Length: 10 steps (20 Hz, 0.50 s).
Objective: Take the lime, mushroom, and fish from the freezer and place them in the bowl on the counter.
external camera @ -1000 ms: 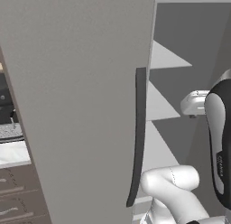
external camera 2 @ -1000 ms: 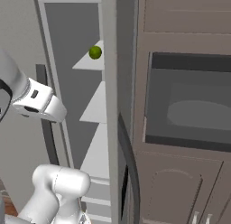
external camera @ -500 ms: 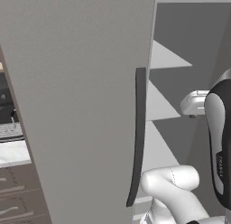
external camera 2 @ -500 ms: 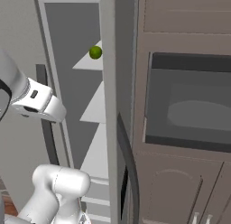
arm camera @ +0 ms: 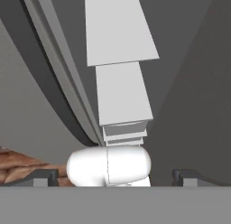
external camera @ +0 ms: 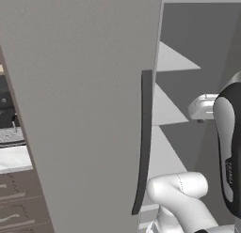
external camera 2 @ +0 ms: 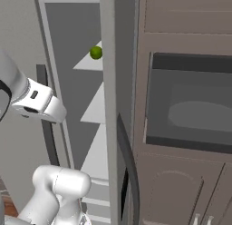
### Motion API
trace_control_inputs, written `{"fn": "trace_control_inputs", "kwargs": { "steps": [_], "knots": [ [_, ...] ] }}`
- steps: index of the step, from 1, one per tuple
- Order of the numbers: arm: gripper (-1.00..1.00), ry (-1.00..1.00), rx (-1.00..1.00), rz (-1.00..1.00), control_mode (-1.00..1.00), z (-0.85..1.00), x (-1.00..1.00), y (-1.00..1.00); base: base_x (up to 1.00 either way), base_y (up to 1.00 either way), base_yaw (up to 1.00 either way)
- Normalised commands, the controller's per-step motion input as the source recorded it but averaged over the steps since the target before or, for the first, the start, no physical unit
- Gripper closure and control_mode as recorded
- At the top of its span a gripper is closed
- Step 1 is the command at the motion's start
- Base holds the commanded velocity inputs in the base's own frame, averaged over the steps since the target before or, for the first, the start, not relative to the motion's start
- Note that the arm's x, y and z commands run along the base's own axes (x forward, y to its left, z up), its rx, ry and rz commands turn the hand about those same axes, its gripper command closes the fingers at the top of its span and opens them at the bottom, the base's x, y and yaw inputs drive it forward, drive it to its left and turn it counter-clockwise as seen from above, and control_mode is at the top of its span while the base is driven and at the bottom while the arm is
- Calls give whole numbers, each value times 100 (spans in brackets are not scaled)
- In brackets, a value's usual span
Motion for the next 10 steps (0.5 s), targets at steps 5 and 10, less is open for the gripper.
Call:
{"fn": "trace_control_inputs", "kwargs": {
  "steps": [5, 10],
  "knots": [
    [-100, 0, 0, 0, 100, 0, 0, 0, 3, -67, -1],
    [-100, 0, 0, 0, 100, 0, 0, 0, -5, -63, -6]
  ]
}}
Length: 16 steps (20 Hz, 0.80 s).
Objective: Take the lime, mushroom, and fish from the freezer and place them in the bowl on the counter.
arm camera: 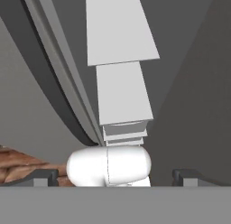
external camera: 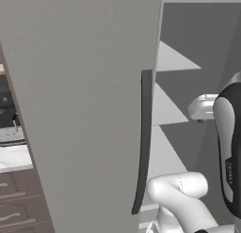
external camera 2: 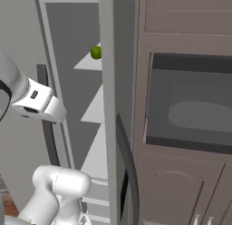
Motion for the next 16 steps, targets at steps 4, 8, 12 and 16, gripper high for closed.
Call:
{"fn": "trace_control_inputs", "kwargs": {
  "steps": [4, 8, 12, 16],
  "knots": [
    [-100, 0, 0, 0, 100, 0, 0, 0, -36, -53, -10],
    [-100, 0, 0, 0, 100, 0, 0, 0, -50, -42, -20],
    [-100, 0, 0, 0, 100, 0, 0, 0, -43, -37, -23],
    [-100, 0, 0, 0, 100, 0, 0, 0, -57, -7, -17]
  ]
}}
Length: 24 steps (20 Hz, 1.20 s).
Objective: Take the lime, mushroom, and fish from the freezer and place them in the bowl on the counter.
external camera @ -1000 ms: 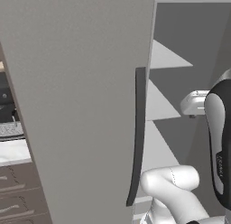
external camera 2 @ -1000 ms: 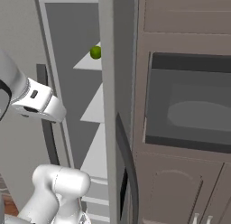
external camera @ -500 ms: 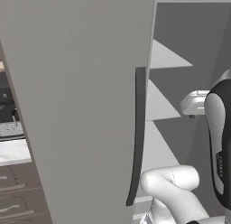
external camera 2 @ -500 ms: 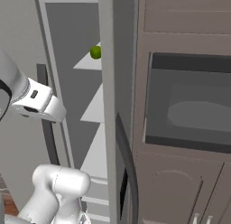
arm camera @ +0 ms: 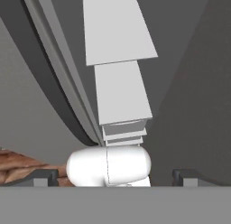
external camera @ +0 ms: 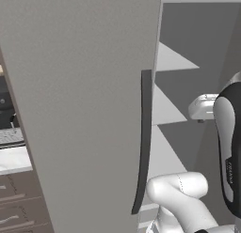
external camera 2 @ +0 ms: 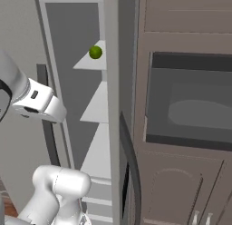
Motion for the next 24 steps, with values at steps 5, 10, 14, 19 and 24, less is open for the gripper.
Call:
{"fn": "trace_control_inputs", "kwargs": {
  "steps": [5, 10, 14, 19, 24],
  "knots": [
    [-100, 0, 0, 0, 100, 0, 0, 0, -1, -9, -2],
    [-100, 0, 0, 0, 100, 0, 0, 0, 0, -2, 0],
    [-100, 0, 0, 0, 100, 0, 0, 0, 0, 0, 0],
    [-100, 0, 0, 0, 100, 0, 0, 0, 0, 0, 0],
    [-100, 0, 0, 0, -100, 0, 0, 0, 0, 0, 0]
  ]
}}
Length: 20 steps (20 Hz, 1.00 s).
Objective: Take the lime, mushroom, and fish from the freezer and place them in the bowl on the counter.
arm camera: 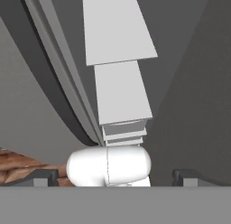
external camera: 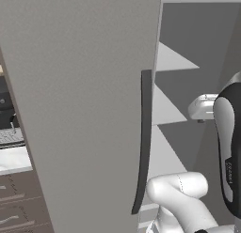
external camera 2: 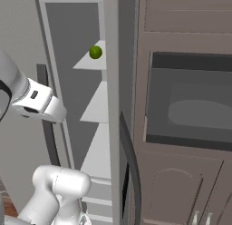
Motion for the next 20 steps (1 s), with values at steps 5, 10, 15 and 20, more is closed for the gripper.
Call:
{"fn": "trace_control_inputs", "kwargs": {
  "steps": [5, 10, 15, 20],
  "knots": [
    [-100, -3, 0, 1, -100, 7, -1, -7, 0, 0, 0],
    [-100, -11, 0, 2, -100, 39, -3, -20, 0, 0, 0],
    [-100, -12, 0, 4, -100, 52, 0, -9, 0, 0, 0],
    [-100, -11, 0, 7, -100, 31, 8, 0, 0, 0, 0]
  ]
}}
